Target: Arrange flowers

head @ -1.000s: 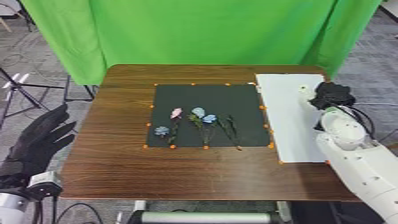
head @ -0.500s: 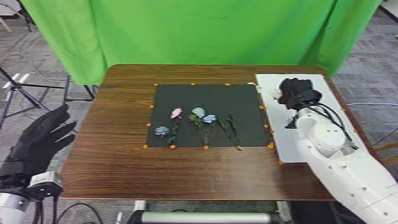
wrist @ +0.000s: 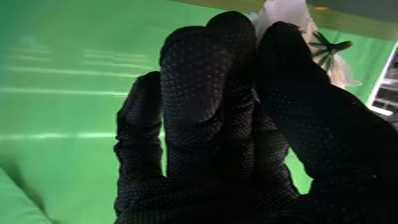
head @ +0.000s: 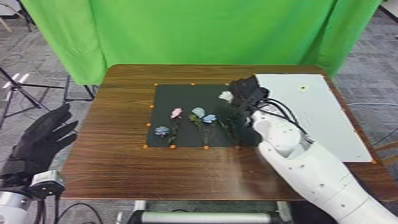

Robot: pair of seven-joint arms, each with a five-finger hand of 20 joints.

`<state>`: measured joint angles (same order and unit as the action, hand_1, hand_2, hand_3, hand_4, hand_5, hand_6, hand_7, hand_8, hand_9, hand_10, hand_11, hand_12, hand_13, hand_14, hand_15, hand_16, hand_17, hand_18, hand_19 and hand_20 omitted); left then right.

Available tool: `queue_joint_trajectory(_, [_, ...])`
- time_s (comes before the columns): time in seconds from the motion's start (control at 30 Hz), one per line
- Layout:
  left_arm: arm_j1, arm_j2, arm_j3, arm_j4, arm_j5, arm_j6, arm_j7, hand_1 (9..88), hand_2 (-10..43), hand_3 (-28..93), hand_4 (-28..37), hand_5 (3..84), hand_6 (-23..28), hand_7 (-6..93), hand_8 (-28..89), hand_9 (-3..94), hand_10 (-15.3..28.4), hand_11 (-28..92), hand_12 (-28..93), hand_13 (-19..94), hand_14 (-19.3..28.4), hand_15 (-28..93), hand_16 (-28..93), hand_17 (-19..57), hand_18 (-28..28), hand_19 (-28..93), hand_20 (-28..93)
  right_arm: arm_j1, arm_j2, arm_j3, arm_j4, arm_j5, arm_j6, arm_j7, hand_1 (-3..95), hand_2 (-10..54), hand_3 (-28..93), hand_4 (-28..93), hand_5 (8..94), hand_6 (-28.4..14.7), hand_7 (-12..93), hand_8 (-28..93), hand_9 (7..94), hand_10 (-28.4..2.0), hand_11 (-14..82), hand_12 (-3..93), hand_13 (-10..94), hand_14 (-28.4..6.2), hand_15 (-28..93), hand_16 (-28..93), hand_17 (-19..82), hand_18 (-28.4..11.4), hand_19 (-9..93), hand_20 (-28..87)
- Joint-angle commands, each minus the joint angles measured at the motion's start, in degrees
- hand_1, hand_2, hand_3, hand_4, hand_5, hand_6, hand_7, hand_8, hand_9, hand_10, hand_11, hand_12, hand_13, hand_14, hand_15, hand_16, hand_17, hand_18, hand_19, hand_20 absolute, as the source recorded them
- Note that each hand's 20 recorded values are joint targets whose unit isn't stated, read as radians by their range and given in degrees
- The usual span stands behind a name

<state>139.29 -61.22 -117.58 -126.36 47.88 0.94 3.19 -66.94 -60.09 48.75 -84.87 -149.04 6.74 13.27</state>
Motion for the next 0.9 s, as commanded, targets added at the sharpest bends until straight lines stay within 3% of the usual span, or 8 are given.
queue_joint_trajectory(0.03, [0.56, -0.16, -0.02, -0.11, -0.21, 0.38, -0.35, 24.5, -2.8, 70, -28.2, 20.5, 1.0, 23.9, -12, 18.3, 8.8, 12, 21, 14, 12.5, 21, 5, -11.0, 18.4, 36, 9, 1.63, 0.27, -1.87, 3.62, -5.09, 3.97, 0.7, 48.6, -9.5, 82, -28, 69.7, 2.8, 50, -4, 84.9, -5.9, 18.8, 50.4, 82, -0.4, 49, 33, 25, -17.6, 75, 46])
queue_joint_trajectory(0.33, [0.18, 0.18, 0.32, -0.02, -0.2, 0.53, -0.43, 24.5, -2.8, 70, -28.2, 20.5, 1.0, 23.9, -12, 18.3, 8.7, 12, 21, 14, 12.5, 21, 5, -11.0, 18.4, 36, 9, 0.92, 0.72, -2.15, 4.41, -6.0, 4.8, 1.85, 48.3, -9.5, 82, -28, 67.3, 2.9, 52, -5, 82.7, -5.4, 17.9, 49.3, 79, 0.5, 45, 37, 23, -17.3, 74, 47])
queue_joint_trajectory(0.83, [0.32, 0.33, 0.24, 0.05, -0.38, 0.39, -0.54, 24.5, -2.6, 70, -28.2, 20.5, 1.1, 23.9, -12, 18.3, 8.7, 12, 21, 14, 12.4, 21, 5, -11.0, 18.4, 36, 9, -0.17, 0.52, -1.94, 3.07, -5.82, -0.04, 1.63, 43.1, -9.5, 83, -28, 62.0, 2.5, 52, -4, 78.6, -5.8, 17.6, 49.0, 74, 0.1, 45, 38, 20, -17.5, 72, 47])
queue_joint_trajectory(0.9, [0.21, 0.43, 0.16, 0.12, -0.31, 0.25, -0.69, 24.5, -2.7, 70, -28.2, 20.5, 1.1, 23.9, -12, 18.3, 8.8, 12, 21, 14, 12.5, 21, 5, -11.0, 18.4, 36, 9, -0.44, 0.55, -1.74, 2.94, -5.86, -0.01, 1.66, 41.6, -9.5, 83, -28, 60.8, 2.4, 51, -4, 75.8, -6.0, 21.0, 45.8, 73, -0.5, 47, 36, 19, -17.8, 72, 47])
